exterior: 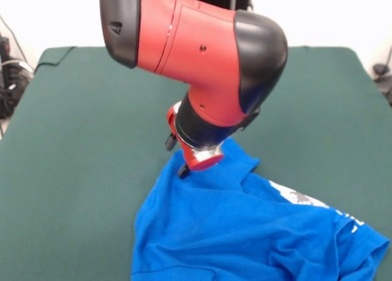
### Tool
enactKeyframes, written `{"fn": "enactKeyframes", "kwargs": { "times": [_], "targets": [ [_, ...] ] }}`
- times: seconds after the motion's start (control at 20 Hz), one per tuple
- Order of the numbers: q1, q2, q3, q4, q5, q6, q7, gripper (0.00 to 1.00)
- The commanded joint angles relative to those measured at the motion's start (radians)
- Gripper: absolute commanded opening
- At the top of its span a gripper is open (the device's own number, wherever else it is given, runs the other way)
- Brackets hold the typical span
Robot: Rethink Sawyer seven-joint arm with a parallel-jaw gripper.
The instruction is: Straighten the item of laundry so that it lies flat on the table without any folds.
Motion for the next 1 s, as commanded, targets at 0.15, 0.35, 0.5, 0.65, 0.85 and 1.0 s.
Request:
{"fn": "enactKeyframes", "kwargs": {
  "times": [0.15, 0.35, 0.5, 0.65, 0.85, 1.0],
  "targets": [
    [0.027, -0.015, 0.067, 0.184, -0.038, 0.002, -0.108, 1.0],
    [0.019, -0.04, 0.079, 0.199, -0.036, 0.027, -0.133, 1.0],
    [-0.009, -0.042, 0.112, 0.241, -0.026, -0.006, -0.173, 1.0],
    [-0.044, -0.027, 0.156, 0.3, -0.016, -0.111, -0.184, 1.0],
    [-0.077, -0.009, 0.203, 0.343, -0.012, -0.203, -0.178, 1.0],
    [-0.089, -0.006, 0.224, 0.353, -0.019, -0.225, -0.173, 1.0]
  ]
}}
